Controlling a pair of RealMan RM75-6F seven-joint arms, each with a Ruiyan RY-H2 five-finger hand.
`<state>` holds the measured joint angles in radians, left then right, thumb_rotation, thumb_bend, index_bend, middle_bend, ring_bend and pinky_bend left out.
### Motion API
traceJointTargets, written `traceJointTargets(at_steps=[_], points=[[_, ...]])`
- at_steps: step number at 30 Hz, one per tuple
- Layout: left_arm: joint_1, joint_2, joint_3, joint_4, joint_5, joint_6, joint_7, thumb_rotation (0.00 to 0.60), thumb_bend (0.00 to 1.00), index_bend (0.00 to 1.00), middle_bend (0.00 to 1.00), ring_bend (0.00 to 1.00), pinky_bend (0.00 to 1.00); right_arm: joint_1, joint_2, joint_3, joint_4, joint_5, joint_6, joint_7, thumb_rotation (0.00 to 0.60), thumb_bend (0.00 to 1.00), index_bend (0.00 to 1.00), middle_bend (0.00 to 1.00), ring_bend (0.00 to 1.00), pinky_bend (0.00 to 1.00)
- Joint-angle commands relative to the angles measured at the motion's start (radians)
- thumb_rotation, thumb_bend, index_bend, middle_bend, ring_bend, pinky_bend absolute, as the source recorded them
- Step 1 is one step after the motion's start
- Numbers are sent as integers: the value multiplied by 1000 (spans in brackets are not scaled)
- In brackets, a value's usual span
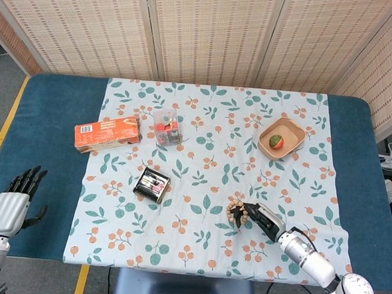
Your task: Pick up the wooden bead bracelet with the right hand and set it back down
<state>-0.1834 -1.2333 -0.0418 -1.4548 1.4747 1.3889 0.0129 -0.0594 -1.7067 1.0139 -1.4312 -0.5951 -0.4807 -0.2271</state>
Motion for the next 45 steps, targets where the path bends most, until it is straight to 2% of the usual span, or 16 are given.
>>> traceJointTargets(at_steps=[1,3,5,13,22,26,30,36,39,45], points=[[1,0,0,0,1,1,0,600,417,0,0,0,153,-4,-10,5,11,10,-18,-12,227,515,568,621,216,11],[1,1,1,-1,1,2,1,600,416,0,0,0,153,-7,-16,7,15,11,-25,-27,237,593,582,621,216,11],[3,2,1,-2,2,6,1,600,416,0,0,0,153,-9,-20,11,18,16,-34,-35,238,626,585,620,216,11],[3,2,2,-3,6,8,-1,600,415,0,0,0,153,-19,-20,17,17,21,-36,-54,258,632,613,626,216,11],[4,3,1,-3,5,9,1,600,415,0,0,0,155,-19,-22,13,23,24,-38,-67,337,754,652,648,216,12],[3,3,1,-2,4,8,0,600,415,0,0,0,155,-21,-25,17,28,31,-45,-73,392,898,659,653,216,13],[4,4,1,-2,6,9,-2,600,415,0,0,0,156,-23,-28,17,32,33,-49,-81,399,992,651,653,216,15],[5,5,1,-3,7,12,-4,600,415,0,0,0,155,-22,-29,16,36,29,-57,-98,398,1000,600,653,214,15],[5,6,1,-4,7,11,-6,600,415,0,0,0,156,-20,-29,16,41,30,-65,-105,416,1000,584,653,207,15],[4,6,1,-3,7,10,-8,600,415,0,0,0,155,-18,-36,20,60,32,-73,-127,507,1000,562,653,198,15]])
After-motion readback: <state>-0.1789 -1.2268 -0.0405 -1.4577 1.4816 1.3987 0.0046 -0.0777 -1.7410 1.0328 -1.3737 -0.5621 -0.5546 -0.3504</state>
